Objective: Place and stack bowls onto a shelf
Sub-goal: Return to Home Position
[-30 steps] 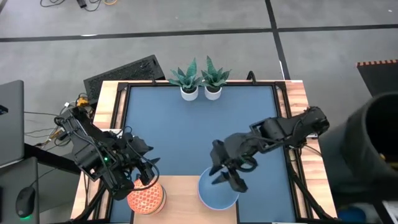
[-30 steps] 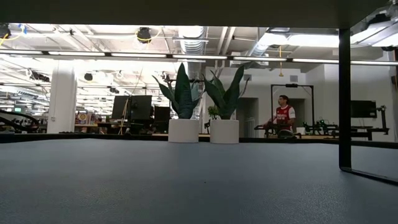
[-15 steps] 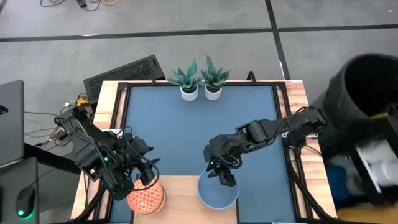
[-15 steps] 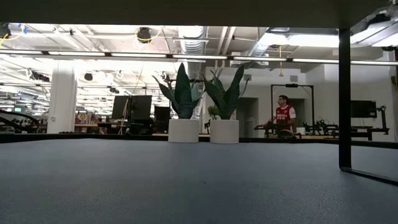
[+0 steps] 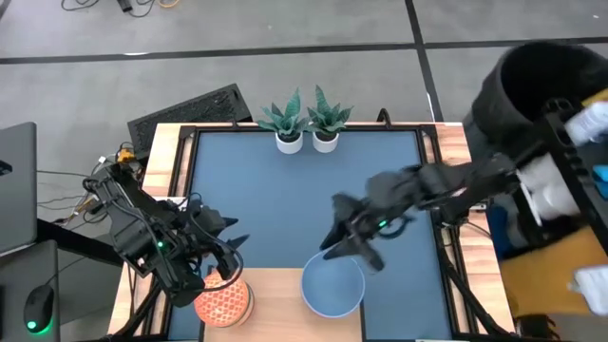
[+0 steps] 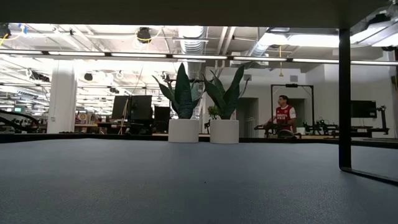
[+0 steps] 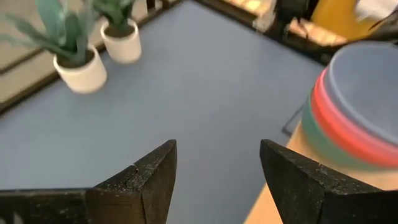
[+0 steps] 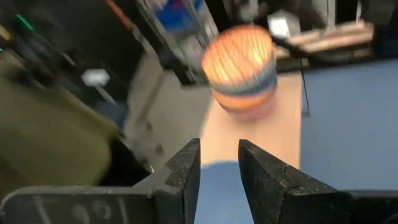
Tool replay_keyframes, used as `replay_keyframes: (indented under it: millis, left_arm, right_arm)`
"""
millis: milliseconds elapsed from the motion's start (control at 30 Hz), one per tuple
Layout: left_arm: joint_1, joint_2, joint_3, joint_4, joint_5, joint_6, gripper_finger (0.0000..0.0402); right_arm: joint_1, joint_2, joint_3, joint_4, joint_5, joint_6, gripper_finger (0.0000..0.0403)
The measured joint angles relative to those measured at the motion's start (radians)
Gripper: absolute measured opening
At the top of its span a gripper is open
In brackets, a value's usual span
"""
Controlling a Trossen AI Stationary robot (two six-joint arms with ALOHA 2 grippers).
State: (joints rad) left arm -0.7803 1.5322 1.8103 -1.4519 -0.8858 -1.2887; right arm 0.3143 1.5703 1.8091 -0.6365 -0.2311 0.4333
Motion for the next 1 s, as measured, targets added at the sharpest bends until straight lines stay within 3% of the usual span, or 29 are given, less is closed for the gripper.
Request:
replay_keyframes:
  millis: [167,367,433,500,567,667,867,1000]
  left_arm:
    - [0.000,-0.007,0.000,0.041,-0.042,0.044,0.0215]
    - [0.002,-0.007,0.000,0.022,0.083,0.142,0.0215]
    - [0.003,-0.007,0.000,0.029,0.061,0.164,0.0215]
    - [0.003,-0.007,0.000,0.063,-0.024,0.226,0.0215]
    - [-0.004,-0.017,0.000,0.145,-0.106,0.349,0.0215]
    - [-0.014,-0.070,0.000,0.228,-0.146,0.466,0.0215]
    - [-0.043,-0.247,0.000,0.335,-0.216,0.640,0.0215]
    - [-0.062,-0.360,-0.002,0.342,-0.240,0.714,0.0215]
  right_arm:
    - [-0.005,-0.124,0.001,0.038,-0.002,0.140,0.0134]
    - [0.035,-0.205,0.000,0.039,0.011,0.188,0.0134]
    - [0.050,-0.217,0.000,0.074,0.071,0.094,0.0134]
    - [0.049,-0.231,-0.001,0.103,0.056,-0.085,0.0134]
    - [0.011,-0.246,-0.002,0.162,-0.052,-0.157,0.0134]
    - [-0.092,-0.302,0.000,0.180,-0.251,-0.174,0.0134]
    - [-0.321,-0.405,-0.002,0.038,-0.366,-0.214,0.0134]
    - [-0.445,-0.466,-0.077,0.072,-0.499,-0.248,0.0134]
